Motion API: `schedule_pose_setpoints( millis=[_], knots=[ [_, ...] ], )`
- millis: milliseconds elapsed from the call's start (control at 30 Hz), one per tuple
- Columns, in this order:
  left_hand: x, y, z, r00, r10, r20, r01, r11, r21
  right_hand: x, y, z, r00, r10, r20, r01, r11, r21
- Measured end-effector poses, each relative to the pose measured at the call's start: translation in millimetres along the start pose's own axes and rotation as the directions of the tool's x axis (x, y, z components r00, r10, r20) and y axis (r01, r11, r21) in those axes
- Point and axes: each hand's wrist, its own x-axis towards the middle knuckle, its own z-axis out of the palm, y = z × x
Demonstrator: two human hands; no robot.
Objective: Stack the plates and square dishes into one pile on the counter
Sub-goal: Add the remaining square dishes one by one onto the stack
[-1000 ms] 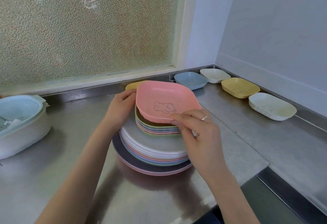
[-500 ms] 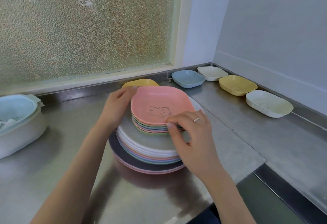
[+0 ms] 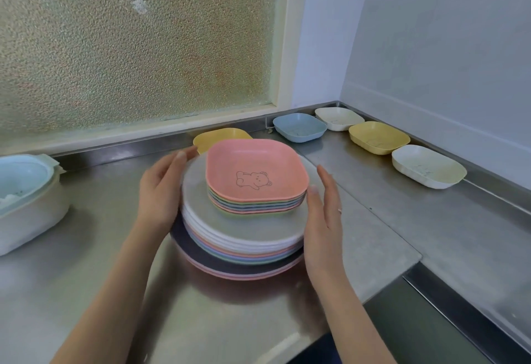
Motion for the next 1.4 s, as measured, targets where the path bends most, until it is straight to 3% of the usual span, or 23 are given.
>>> schedule_pose_setpoints(
  millis=[67, 167, 267, 833, 933, 1033, 1133, 1267, 1333, 1400],
  knots=[
    [-2, -10, -8, 0.996, -0.078, -0.039, 0.077, 0.996, -0.038, -2, 3, 2, 0.999, 0.022, -0.023, -0.021, 1.0, 0.017],
    [-2, -19, -4, 0.957, -0.285, 0.058, 0.289, 0.954, -0.075, -4, 5, 5, 0.998, 0.043, -0.037, -0.043, 0.999, 0.009],
    [-1, -18, 7, 0.933, -0.345, 0.101, 0.351, 0.935, -0.049, 1, 7, 5, 0.995, 0.069, -0.067, -0.067, 0.997, 0.034],
    [36, -13, 92, 0.958, -0.285, -0.023, 0.283, 0.957, -0.068, 133, 28, -58, 0.97, 0.021, -0.241, -0.015, 1.0, 0.027],
    [76, 0, 94, 0.98, -0.197, -0.014, 0.196, 0.979, -0.062, 195, 28, -69, 0.975, -0.089, -0.205, 0.05, 0.981, -0.188],
    [131, 15, 110, 0.992, -0.025, 0.12, 0.009, 0.992, 0.129, 255, 39, -69, 0.984, -0.173, -0.034, 0.137, 0.872, -0.47],
    [180, 11, 144, 0.917, 0.048, 0.396, -0.231, 0.873, 0.429, 305, 60, -63, 0.981, -0.141, 0.134, 0.195, 0.711, -0.676],
    [215, -18, 193, 0.713, -0.059, 0.699, -0.515, 0.633, 0.579, 350, 91, -54, 0.967, -0.016, 0.255, 0.245, 0.341, -0.908],
    [225, -37, 208, 0.648, -0.188, 0.738, -0.543, 0.565, 0.621, 361, 106, -50, 0.963, 0.068, 0.26, 0.24, 0.214, -0.947],
    [233, -51, 214, 0.583, -0.324, 0.745, -0.518, 0.558, 0.648, 364, 119, -48, 0.967, 0.023, 0.255, 0.25, 0.126, -0.96]
  ],
)
